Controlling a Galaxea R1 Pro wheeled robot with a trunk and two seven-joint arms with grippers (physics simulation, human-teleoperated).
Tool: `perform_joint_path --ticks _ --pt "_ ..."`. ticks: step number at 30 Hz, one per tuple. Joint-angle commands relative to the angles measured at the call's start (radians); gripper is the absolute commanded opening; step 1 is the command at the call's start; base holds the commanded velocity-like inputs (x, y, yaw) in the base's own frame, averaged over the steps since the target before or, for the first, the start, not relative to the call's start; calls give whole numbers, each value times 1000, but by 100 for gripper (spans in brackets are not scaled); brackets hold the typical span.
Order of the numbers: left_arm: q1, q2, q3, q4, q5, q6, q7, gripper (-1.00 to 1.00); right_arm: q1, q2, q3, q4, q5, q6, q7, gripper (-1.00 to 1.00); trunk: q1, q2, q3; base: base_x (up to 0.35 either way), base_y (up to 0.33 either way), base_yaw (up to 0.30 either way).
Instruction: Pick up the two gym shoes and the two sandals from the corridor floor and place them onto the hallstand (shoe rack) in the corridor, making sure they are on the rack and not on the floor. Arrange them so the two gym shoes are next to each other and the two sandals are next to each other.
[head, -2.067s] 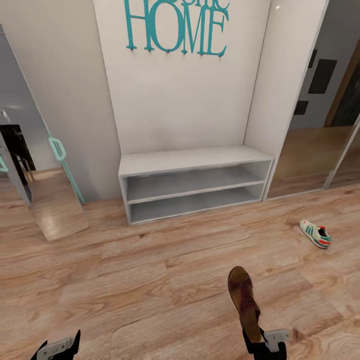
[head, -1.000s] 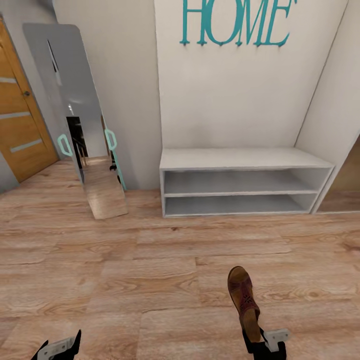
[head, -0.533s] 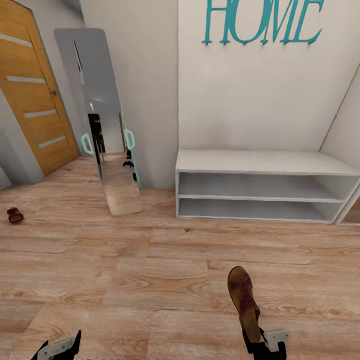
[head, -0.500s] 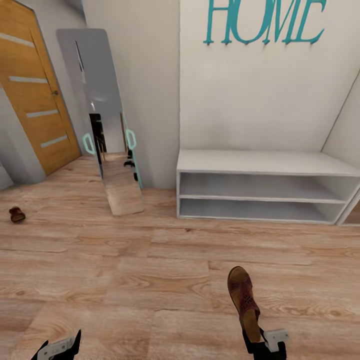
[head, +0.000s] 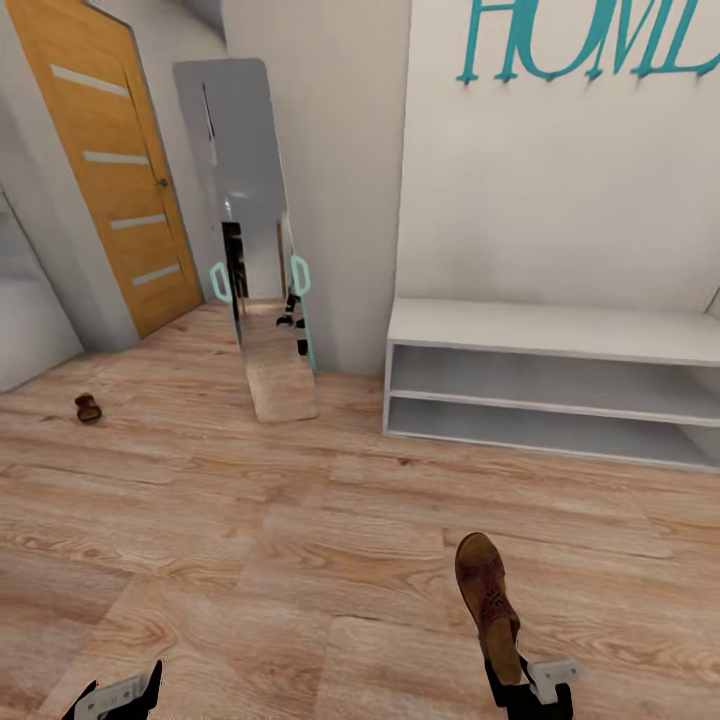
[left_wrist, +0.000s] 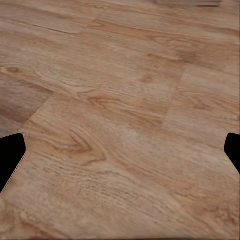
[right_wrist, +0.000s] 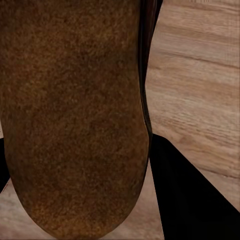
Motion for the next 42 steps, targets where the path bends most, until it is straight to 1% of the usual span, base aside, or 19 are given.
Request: perform_joint_path --ticks 1,9,13,23,42 --pt "-1 0 3 1 7 -1 -9 100 0 0 0 0 -5 -2 5 -100 0 0 -1 0 0 228" --pt "-1 -1 3 1 8 0 -9 100 0 0 0 0 -5 -2 4 -100 0 0 2 1 0 238" --pt "-1 -2 3 1 9 0 -9 100 0 0 0 0 -5 -2 4 -100 0 0 5 117 6 246" --pt "-1 -3 3 2 9 -1 -9 100 0 0 0 0 -5 -2 3 -100 0 0 11 275 117 247" --pt "-1 -2 3 3 11 0 -8 100 0 0 0 1 -5 -2 5 -100 0 0 18 284 227 256"
